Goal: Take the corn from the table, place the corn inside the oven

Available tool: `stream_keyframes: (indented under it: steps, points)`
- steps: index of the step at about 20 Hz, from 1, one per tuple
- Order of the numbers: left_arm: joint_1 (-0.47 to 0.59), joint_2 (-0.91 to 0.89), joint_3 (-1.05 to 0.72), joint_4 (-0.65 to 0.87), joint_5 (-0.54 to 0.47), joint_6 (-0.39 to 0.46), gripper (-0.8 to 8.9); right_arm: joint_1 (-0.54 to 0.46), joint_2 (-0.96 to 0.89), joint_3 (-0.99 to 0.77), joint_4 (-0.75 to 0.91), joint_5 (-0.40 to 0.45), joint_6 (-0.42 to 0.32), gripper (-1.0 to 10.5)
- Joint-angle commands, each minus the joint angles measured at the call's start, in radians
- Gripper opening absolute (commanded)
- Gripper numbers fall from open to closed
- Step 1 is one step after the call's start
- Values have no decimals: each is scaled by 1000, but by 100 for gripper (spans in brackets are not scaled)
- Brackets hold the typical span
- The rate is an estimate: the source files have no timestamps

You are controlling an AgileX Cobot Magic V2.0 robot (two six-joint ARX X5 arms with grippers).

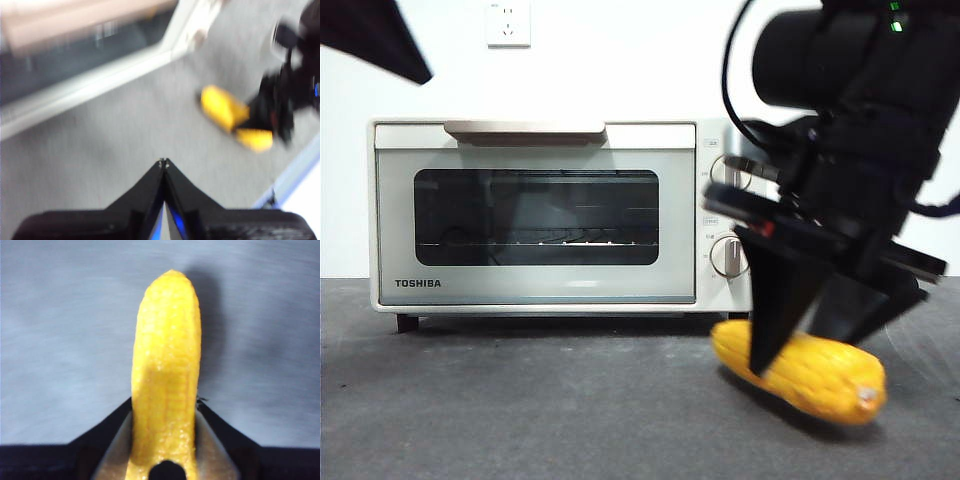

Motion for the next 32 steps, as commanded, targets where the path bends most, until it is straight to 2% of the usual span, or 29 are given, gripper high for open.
stream_keyframes:
  steps: [1, 7, 12, 18, 27, 32]
  points:
    - [-3, 8, 1, 94, -5, 9, -5, 55, -37, 30, 0, -6, 19, -12]
    - [-3, 40, 1, 332, -11, 10, -5, 197, -164, 161, -43, -6, 29, -12]
    - [-3, 98, 2, 463, -38, 11, -5, 247, -233, 297, -102, -3, 23, -12]
    - [-2, 175, 2, 510, -174, 22, -5, 262, -289, 414, -169, 22, 4, -12]
    - [0, 272, 2, 515, -193, 41, -5, 262, -358, 499, -259, 91, -25, -12]
    - [0, 305, 2, 510, -193, 47, -5, 262, -388, 499, -270, 92, -27, -12]
